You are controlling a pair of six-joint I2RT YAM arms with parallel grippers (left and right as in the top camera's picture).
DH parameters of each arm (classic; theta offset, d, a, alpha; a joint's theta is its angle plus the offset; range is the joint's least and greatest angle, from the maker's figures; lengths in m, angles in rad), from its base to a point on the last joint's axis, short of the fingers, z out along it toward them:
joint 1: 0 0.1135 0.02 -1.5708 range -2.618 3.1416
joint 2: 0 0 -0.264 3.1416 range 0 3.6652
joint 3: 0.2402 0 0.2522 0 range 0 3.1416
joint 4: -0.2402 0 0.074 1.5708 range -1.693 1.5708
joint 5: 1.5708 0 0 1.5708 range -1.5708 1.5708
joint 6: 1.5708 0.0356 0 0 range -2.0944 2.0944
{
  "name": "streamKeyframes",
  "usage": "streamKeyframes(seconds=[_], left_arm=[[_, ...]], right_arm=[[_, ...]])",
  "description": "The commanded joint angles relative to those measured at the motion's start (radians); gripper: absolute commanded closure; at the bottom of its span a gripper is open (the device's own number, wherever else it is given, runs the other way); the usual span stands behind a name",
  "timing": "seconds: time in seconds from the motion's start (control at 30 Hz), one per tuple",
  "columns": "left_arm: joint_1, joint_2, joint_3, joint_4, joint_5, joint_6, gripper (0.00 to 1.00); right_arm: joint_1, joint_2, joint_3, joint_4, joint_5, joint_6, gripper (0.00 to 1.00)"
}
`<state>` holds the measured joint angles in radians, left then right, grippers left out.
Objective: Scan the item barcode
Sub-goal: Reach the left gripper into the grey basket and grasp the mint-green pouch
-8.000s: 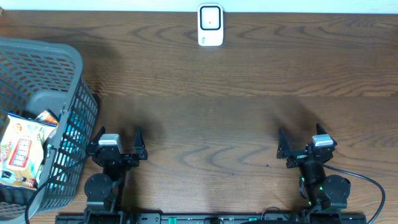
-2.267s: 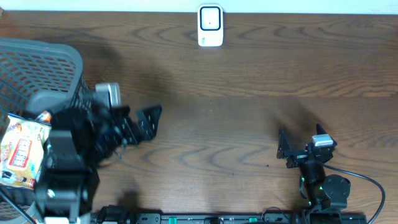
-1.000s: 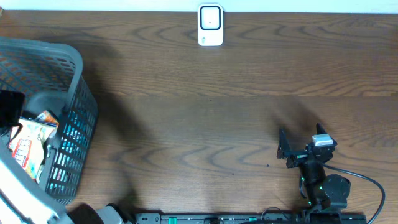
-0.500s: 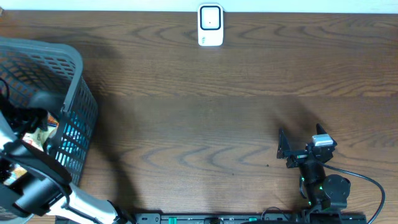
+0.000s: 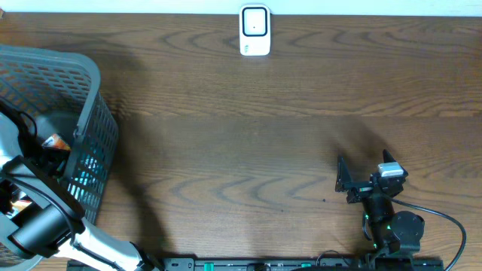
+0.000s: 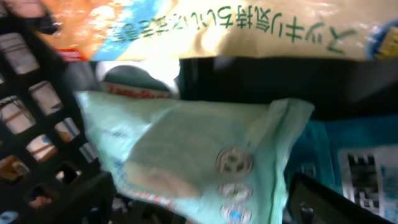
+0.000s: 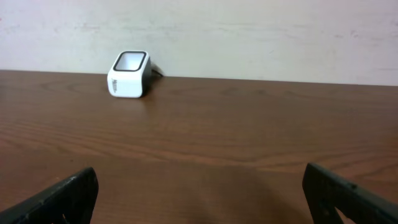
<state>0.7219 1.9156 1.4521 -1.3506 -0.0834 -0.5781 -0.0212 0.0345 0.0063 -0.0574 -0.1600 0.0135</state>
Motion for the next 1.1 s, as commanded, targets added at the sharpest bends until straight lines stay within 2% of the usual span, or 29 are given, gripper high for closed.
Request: streamKeyframes(seconds=[0.0,0.2,0.37,0.4,0.43,0.73,0.9,1.07], left_arm=[[0.002,0.008,-0.055,0.029,-0.015,0.002,0.20],[0.002,0.008,-0.069,0.033,-0.015,0.006,0.56],[0.002,0.008,-0.069,0.032,-0.015,0.006,0.78],[0.002,0.008,-0.069,0.032,-0.015,0.006,0.89],[0.002,0.008,-0.069,0.032,-0.015,0.006,0.92],[0.002,-0.035,0.015,0.000,-0.018,0.006,0.92],[0.002,-0.122,0.100,-0.040,-0.018,0.006,0.93],[0.002,-0.260,0.109,-0.023,-0.017,0.005,0.92]], right_arm=[[0.009,-0.002,-0.001,-0.003,0.004,-0.011,0.01],[0.009,-0.002,-0.001,-0.003,0.004,-0.011,0.01],[0.009,-0.002,-0.001,-0.004,0.004,-0.011,0.01],[0.009,-0.002,-0.001,-0.003,0.004,-0.011,0.01],[0.009,-0.002,-0.001,-0.003,0.004,-0.011,0.01],[0.009,-0.002,-0.001,-0.003,0.004,-0.011,0.01],[0.009,-0.002,-0.001,-0.003,0.004,-0.011,0.01],[0.009,-0.002,-0.001,-0.003,0.004,-0.011,0.01]])
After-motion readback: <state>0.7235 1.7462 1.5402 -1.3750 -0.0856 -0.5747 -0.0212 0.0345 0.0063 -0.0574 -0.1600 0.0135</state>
